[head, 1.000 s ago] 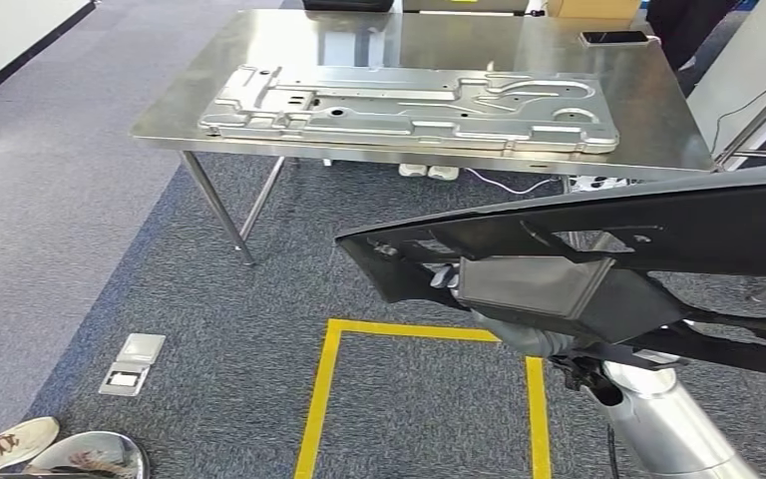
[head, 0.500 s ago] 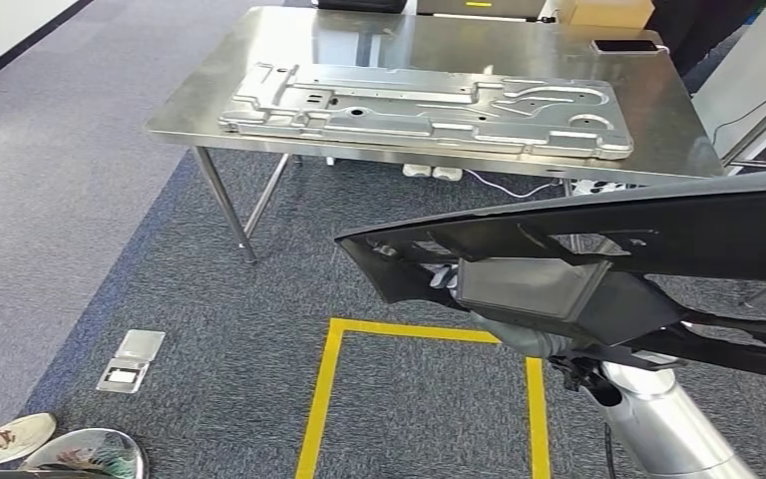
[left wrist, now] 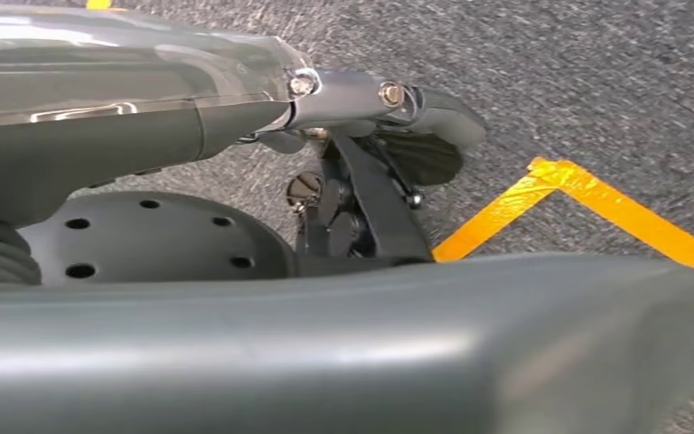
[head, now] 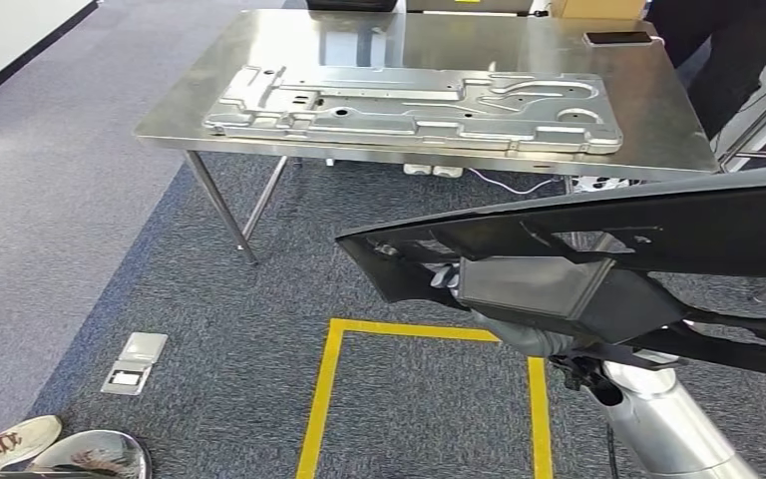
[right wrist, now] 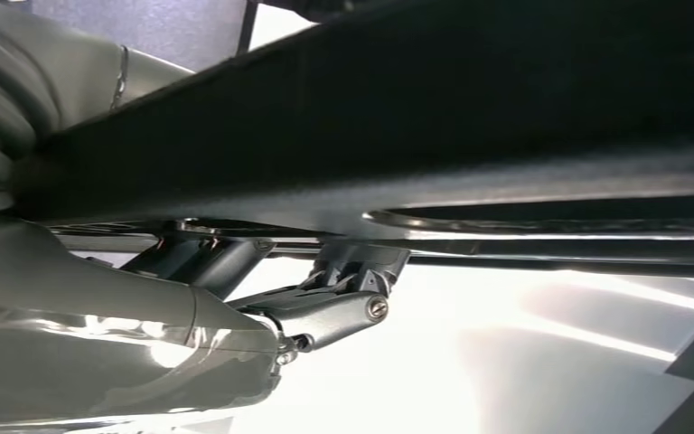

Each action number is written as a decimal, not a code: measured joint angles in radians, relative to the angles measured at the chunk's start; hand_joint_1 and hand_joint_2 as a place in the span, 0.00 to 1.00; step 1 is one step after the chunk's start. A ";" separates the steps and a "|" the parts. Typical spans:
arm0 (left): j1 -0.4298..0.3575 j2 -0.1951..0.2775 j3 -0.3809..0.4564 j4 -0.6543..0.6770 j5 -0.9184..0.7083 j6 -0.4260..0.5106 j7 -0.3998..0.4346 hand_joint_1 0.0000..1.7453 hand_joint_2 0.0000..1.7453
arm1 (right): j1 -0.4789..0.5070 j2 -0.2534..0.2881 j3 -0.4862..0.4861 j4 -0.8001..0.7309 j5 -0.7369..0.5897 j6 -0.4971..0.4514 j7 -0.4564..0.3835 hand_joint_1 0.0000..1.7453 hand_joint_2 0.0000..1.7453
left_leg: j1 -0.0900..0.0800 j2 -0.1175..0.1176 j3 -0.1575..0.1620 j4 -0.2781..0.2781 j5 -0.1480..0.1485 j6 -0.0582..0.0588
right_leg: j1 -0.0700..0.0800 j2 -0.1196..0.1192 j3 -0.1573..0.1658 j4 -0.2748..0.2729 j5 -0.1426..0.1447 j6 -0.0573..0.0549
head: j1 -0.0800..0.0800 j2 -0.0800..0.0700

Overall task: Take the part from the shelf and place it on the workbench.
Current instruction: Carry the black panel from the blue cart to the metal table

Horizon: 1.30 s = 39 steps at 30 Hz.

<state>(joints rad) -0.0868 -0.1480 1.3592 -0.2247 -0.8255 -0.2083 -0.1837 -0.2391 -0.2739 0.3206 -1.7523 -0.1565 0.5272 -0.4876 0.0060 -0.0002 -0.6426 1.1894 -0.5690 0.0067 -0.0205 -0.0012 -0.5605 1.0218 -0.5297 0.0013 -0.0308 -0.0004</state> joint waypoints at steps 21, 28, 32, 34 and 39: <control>-0.002 -0.001 0.000 0.000 0.000 0.000 0.000 0.00 1.00 | 0.002 0.000 -0.001 0.001 0.000 0.000 0.000 1.00 1.00 | -0.009 0.001 0.074 -0.166 0.051 0.019 | 0.001 0.004 -0.008 0.004 0.001 0.023 | 0.000 0.000; 0.000 -0.001 0.000 0.000 0.000 0.000 0.000 0.00 1.00 | 0.001 0.000 0.000 0.000 0.000 0.000 0.000 1.00 1.00 | 0.000 0.000 -0.051 0.118 -0.081 -0.005 | -0.002 -0.002 -0.006 0.002 0.003 0.001 | 0.000 0.000; -0.001 -0.001 0.000 0.000 0.000 0.000 0.000 0.00 1.00 | -0.001 0.000 0.000 0.000 0.000 0.000 0.000 1.00 1.00 | -0.005 -0.001 0.043 -0.094 0.040 0.015 | 0.002 0.001 -0.001 0.002 0.000 0.004 | 0.000 0.000; -0.002 0.000 0.000 0.000 0.000 0.000 0.000 0.00 1.00 | -0.001 0.000 0.000 -0.001 0.000 0.000 0.000 1.00 1.00 | -0.010 -0.002 0.071 -0.156 0.054 0.024 | 0.003 0.002 -0.003 0.003 -0.001 0.010 | 0.000 0.000; -0.002 0.000 0.000 0.000 0.000 0.000 0.000 0.00 1.00 | -0.004 0.000 -0.002 -0.002 0.000 0.000 0.000 1.00 1.00 | -0.005 0.001 0.078 -0.181 0.061 0.037 | 0.003 0.002 -0.025 0.056 -0.046 0.035 | 0.000 0.000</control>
<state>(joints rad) -0.0890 -0.1479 1.3592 -0.2248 -0.8255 -0.2081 -0.1842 -0.2431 -0.2737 0.3190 -1.7538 -0.1568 0.5272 -0.4879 0.0006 0.0010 -0.5642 1.0083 -0.5080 0.0442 -0.0180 0.0010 -0.5856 1.0783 -0.5754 0.0363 -0.0303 -0.0004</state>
